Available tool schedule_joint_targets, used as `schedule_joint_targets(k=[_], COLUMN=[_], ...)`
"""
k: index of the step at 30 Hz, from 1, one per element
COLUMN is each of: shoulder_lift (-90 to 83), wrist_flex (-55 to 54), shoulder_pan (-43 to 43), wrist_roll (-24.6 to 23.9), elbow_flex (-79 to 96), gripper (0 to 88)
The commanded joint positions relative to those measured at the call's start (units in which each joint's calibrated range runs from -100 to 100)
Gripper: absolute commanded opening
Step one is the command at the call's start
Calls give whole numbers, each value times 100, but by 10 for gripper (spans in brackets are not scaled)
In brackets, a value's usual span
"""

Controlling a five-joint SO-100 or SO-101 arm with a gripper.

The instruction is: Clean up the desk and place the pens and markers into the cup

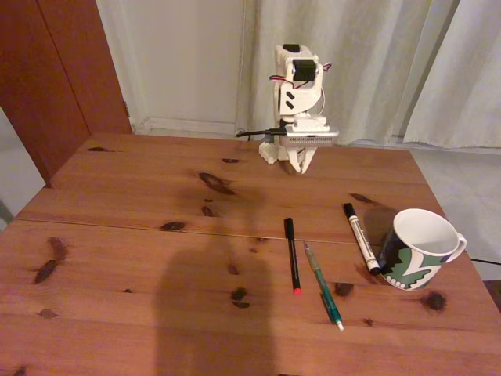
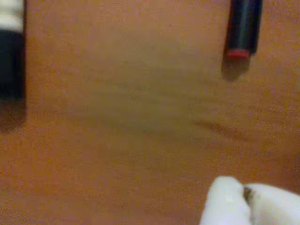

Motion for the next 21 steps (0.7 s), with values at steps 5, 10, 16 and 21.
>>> schedule_joint_targets(k=[5, 10, 16, 21], shoulder_lift=[2170, 3436, 4346, 4810], wrist_flex=[-586, -1308, -1661, -1850], shoulder_pan=[-55, -23, 9, 89], wrist_roll=[-239, -286, -291, -411], elbow_flex=[-1908, -2341, -2774, -3134], gripper=[7, 7, 7, 12])
